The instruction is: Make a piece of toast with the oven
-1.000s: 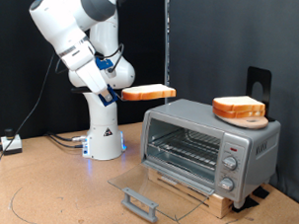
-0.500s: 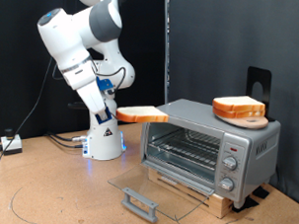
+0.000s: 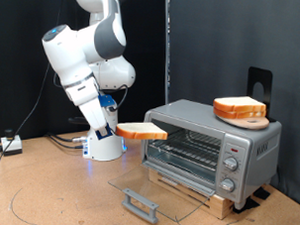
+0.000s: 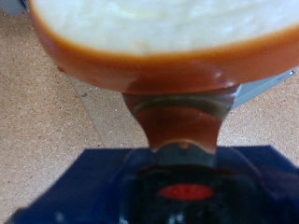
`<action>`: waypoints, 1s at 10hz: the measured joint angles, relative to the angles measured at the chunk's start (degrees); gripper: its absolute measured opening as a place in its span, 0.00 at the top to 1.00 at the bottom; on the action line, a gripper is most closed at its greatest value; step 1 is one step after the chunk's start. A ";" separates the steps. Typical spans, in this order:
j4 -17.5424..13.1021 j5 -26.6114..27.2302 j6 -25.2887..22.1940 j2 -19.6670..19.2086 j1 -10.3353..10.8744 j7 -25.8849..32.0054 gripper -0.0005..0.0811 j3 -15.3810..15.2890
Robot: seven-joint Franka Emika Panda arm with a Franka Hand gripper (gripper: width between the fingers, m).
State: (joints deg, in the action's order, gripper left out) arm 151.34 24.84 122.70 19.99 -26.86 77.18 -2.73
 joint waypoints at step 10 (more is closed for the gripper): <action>4.72 8.80 8.14 0.03 8.89 -3.75 0.50 -11.82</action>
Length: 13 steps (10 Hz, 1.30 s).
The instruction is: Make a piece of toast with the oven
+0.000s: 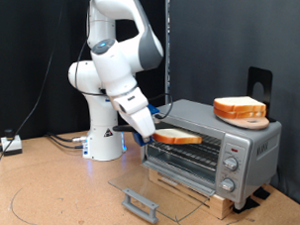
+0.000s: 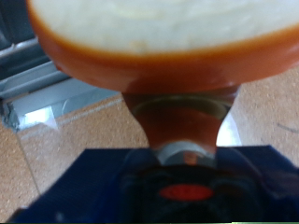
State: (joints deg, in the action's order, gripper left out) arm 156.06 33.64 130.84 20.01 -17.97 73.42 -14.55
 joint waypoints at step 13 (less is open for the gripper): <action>1.10 -11.61 2.11 4.15 -1.23 -4.03 0.50 -9.49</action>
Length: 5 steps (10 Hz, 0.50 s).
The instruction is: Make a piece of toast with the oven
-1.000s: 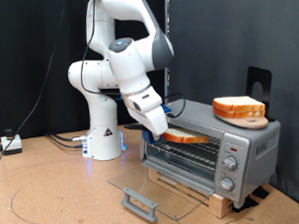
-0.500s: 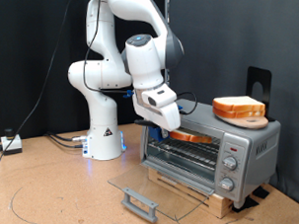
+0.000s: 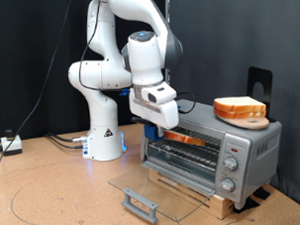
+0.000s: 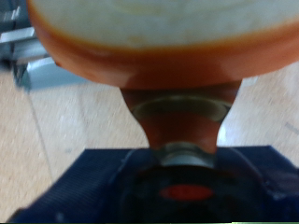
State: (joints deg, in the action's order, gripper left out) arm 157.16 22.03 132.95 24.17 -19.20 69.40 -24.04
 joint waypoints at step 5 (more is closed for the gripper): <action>1.27 -5.27 -1.03 0.12 -5.44 3.07 0.50 2.69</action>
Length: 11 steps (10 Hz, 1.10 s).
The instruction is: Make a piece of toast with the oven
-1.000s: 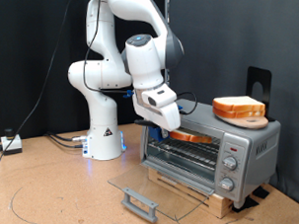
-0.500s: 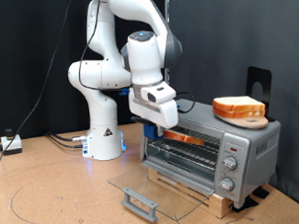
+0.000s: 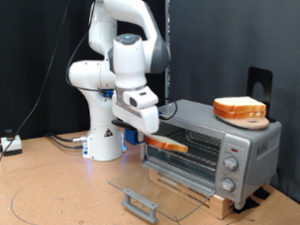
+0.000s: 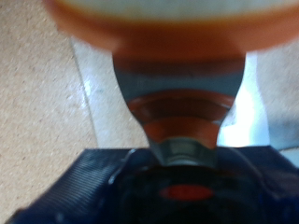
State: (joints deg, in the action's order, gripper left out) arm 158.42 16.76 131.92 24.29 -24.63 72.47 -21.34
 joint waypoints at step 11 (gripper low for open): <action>-0.43 5.68 -2.38 1.47 4.48 -6.31 0.50 -4.42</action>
State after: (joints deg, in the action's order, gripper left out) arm 157.99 22.44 129.53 25.76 -20.15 66.16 -25.77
